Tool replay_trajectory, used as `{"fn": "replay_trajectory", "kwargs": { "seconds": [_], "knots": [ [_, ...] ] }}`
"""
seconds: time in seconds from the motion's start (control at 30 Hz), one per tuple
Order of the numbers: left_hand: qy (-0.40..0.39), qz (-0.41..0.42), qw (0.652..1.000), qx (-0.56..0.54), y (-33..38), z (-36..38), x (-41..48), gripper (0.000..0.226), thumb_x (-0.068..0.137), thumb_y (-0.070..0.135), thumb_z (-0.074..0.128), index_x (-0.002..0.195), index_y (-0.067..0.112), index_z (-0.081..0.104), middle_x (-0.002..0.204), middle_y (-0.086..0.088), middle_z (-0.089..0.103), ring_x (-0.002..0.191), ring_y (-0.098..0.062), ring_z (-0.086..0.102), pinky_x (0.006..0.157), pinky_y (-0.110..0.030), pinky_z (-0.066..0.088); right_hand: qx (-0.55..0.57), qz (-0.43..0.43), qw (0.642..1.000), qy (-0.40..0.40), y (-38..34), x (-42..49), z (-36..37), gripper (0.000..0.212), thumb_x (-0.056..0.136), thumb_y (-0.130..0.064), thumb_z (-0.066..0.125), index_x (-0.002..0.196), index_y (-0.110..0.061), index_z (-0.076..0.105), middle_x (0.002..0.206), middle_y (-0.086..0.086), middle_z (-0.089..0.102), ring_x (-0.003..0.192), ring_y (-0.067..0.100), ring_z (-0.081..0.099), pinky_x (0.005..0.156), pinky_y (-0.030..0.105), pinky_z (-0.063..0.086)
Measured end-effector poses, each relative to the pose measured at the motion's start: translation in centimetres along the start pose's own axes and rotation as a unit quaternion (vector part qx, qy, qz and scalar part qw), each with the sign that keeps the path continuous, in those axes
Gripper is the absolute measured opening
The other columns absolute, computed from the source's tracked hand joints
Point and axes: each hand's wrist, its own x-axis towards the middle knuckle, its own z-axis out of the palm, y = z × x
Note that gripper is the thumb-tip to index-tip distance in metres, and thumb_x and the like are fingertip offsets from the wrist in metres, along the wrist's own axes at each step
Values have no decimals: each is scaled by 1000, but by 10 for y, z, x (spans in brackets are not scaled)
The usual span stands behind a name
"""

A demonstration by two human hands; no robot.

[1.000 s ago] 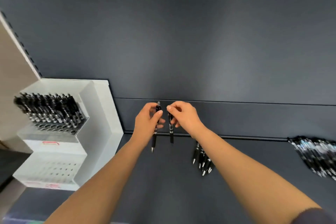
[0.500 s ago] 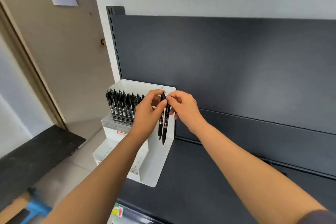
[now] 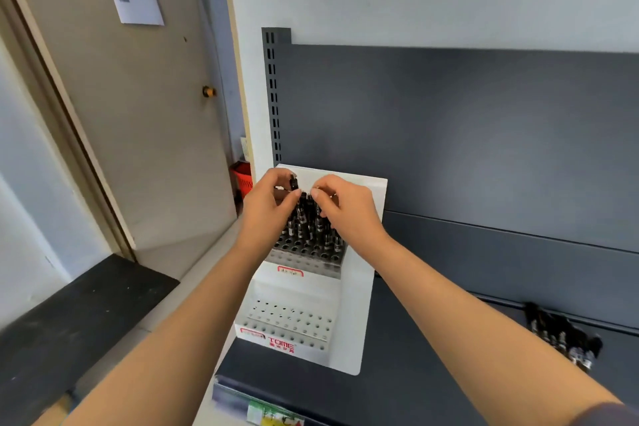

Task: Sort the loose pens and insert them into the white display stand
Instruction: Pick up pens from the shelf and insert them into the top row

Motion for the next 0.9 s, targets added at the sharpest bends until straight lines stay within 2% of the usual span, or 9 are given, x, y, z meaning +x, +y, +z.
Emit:
{"fn": "replay_trajectory", "kwargs": {
  "seconds": [0.13, 0.2, 0.27, 0.37, 0.47, 0.57, 0.63, 0.83, 0.9],
  "knots": [
    [-32, 15, 999, 16, -11, 4, 9, 20, 87, 10, 63, 98, 23, 53, 91, 12, 59, 83, -12, 63, 77, -27, 51, -1, 29, 999, 20, 1, 4, 4, 14, 94, -25, 54, 93, -16, 65, 84, -4, 67, 76, 18, 64, 77, 41, 53],
    [-47, 20, 998, 38, -17, 7, 12, 20, 87, 14, 63, 101, 23, 53, 86, 18, 56, 80, -7, 61, 73, -18, 48, -36, 41, 998, 14, 1, 7, 6, 15, 94, -29, 53, 95, -20, 66, 86, -6, 68, 78, 16, 63, 76, 38, 52],
    [-62, 31, 996, 63, -21, 9, 11, 26, 87, 14, 63, 109, 22, 53, 81, 19, 53, 74, 0, 57, 67, -8, 42, -123, 54, 991, 10, 3, 10, 9, 16, 94, -37, 51, 99, -28, 63, 88, -11, 69, 83, 13, 61, 69, 32, 47],
    [-106, 48, 988, 99, -28, 11, 5, 29, 87, 10, 61, 113, 21, 52, 80, 10, 55, 74, -10, 58, 67, -20, 45, -203, 64, 977, 34, 8, 13, 14, 14, 91, -41, 53, 95, -31, 61, 85, -12, 66, 92, 13, 51, 64, 30, 36],
    [-142, 61, 978, 138, -32, 12, 1, 26, 88, 8, 59, 111, 20, 55, 88, 1, 61, 80, -18, 58, 73, -32, 49, -222, 51, 974, 10, 17, 13, 19, 14, 90, -38, 58, 90, -26, 66, 98, -9, 61, 102, 18, 44, 78, 31, 36],
    [-132, 105, 972, 161, -34, 13, 0, 27, 88, 5, 58, 114, 13, 60, 99, -4, 61, 90, -19, 57, 79, -31, 46, -225, 42, 974, 5, 22, 13, 24, 16, 90, -37, 60, 93, -25, 69, 107, -8, 55, 107, 19, 40, 83, 28, 30],
    [-109, 102, 977, 151, -35, 12, 0, 27, 88, 6, 58, 115, 9, 62, 104, -7, 58, 95, -20, 55, 82, -26, 44, -225, 36, 974, -8, 25, 13, 23, 18, 91, -37, 57, 97, -26, 70, 109, -9, 54, 109, 19, 39, 84, 28, 28],
    [-127, 90, 972, 178, -33, 11, 12, 22, 88, 10, 60, 110, 10, 64, 100, -5, 62, 97, -20, 54, 82, -22, 39, -214, 47, 976, 4, 28, 16, 23, 11, 89, -36, 60, 91, -29, 69, 108, -13, 48, 110, 15, 37, 84, 29, 23],
    [-129, 95, 969, 189, -35, 10, 13, 22, 88, 11, 60, 109, 13, 65, 98, -4, 63, 97, -21, 54, 84, -27, 40, -219, 36, 975, 8, 27, 16, 28, 10, 89, -33, 61, 91, -26, 68, 109, -11, 48, 110, 17, 38, 84, 29, 24]
  ]
}}
